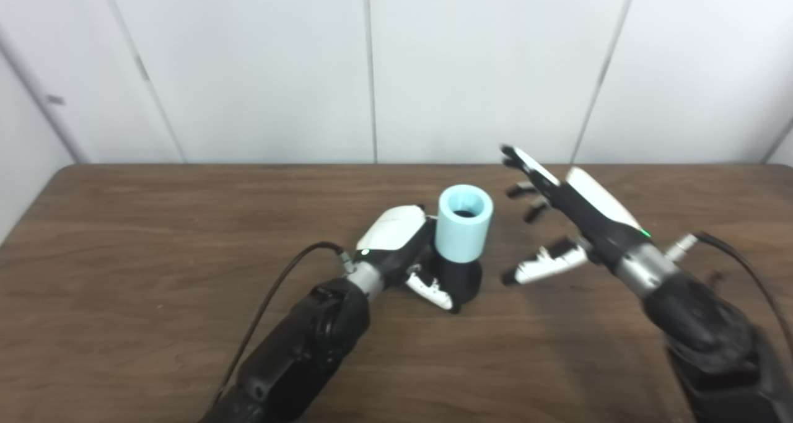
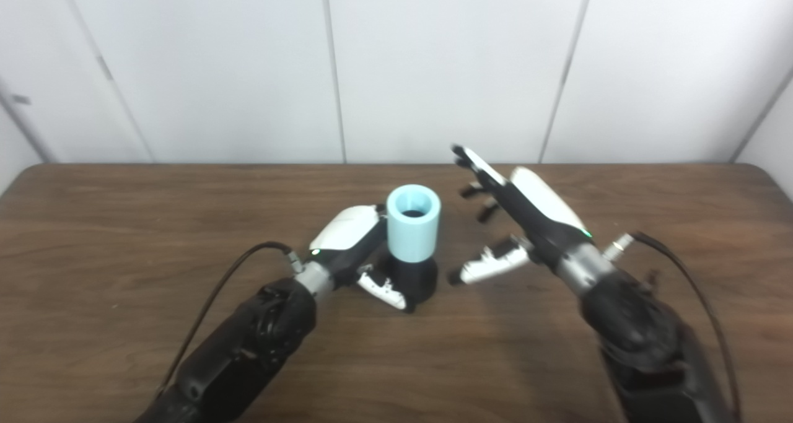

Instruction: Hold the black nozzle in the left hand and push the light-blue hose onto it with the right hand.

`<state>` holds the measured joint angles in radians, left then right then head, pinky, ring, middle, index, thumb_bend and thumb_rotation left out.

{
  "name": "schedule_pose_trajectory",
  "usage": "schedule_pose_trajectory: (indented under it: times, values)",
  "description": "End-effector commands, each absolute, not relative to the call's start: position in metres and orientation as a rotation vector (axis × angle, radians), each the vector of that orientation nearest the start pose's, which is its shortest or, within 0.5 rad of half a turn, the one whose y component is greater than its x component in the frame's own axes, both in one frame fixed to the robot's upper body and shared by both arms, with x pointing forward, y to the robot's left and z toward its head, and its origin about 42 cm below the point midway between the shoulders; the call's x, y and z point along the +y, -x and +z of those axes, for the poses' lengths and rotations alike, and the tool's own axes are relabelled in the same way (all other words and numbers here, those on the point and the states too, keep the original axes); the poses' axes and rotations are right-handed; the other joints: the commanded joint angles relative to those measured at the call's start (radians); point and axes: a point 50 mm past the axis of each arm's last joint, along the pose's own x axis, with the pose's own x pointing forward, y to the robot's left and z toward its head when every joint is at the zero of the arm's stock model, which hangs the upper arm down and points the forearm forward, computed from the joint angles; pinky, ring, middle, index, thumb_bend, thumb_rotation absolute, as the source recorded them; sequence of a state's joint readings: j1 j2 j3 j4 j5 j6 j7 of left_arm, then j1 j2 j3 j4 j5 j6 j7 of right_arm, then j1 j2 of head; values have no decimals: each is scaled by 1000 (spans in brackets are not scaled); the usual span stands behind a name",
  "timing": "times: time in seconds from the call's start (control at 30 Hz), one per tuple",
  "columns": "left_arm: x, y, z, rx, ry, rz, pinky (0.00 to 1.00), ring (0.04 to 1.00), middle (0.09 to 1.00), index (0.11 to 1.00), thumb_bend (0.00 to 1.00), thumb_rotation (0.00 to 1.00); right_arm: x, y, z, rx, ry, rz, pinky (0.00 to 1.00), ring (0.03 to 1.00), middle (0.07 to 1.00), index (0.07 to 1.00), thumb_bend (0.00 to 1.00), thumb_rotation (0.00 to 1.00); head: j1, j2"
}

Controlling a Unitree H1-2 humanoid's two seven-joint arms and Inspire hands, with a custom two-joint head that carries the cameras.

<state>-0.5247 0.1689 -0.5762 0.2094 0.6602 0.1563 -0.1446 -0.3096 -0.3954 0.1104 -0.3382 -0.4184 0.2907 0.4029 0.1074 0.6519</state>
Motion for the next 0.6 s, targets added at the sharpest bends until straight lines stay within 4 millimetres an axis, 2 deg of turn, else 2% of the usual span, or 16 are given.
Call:
schedule_pose_trajectory:
  times: [0.0,0.13,0.3,0.4,0.57]
  values:
    - [94,-381,121,-57,-1123,-681,1000,605,482,490,525,0,-255,-340,273,-248,864,324,614,797,966,997,723,0,-2,-3]
    - [97,-382,122,-63,-1127,-676,1000,600,481,491,525,0,-258,-334,264,-186,821,324,615,804,975,1000,736,0,-5,-2]
    - [101,-381,124,-63,-1124,-667,1000,600,484,489,525,0,-258,-330,258,-177,754,279,584,777,909,982,738,0,-15,-3]
    - [103,-380,124,-64,-1120,-659,1000,600,485,489,525,0,-256,-326,248,-184,674,202,544,721,844,918,730,0,-20,-4]
    - [110,-383,127,-54,-1093,-635,1000,614,481,500,524,0,-252,-321,234,-195,591,129,512,696,824,884,722,0,-21,-5]
